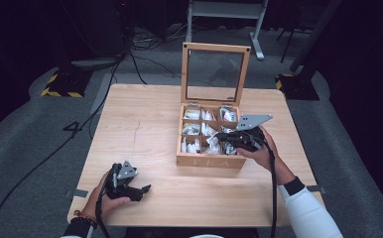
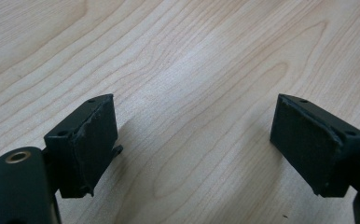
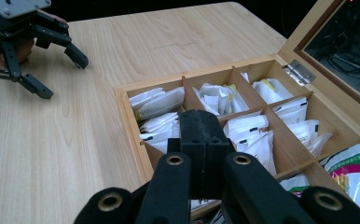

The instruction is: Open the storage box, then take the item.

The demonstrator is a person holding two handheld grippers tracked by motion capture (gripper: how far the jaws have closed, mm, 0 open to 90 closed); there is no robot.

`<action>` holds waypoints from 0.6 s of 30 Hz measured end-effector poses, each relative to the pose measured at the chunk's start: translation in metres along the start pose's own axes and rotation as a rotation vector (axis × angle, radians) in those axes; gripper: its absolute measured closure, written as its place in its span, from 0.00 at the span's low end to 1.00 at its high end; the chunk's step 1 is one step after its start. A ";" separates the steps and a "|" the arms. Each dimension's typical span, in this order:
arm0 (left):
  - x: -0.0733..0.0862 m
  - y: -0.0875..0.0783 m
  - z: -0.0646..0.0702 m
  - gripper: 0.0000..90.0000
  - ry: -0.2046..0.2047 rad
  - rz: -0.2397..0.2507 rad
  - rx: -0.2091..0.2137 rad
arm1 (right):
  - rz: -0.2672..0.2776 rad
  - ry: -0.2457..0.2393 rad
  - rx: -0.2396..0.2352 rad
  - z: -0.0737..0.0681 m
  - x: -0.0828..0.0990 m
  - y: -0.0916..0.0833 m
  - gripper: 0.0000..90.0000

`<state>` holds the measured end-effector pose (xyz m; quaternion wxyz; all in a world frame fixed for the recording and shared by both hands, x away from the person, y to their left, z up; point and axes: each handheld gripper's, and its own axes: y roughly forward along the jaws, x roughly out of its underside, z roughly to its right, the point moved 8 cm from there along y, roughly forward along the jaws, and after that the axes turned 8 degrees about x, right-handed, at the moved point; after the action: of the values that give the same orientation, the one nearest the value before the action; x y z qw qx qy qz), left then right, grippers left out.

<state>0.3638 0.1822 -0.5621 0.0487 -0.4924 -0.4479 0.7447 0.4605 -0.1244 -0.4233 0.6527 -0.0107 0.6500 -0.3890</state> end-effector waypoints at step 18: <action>0.000 0.000 0.000 0.17 0.000 0.000 0.000 | 0.070 -0.013 -0.005 -0.006 -0.009 -0.033 1.00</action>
<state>0.3640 0.1823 -0.5621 0.0487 -0.4924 -0.4480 0.7446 0.4406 -0.1397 -0.3998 0.6700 0.0079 0.6467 -0.3645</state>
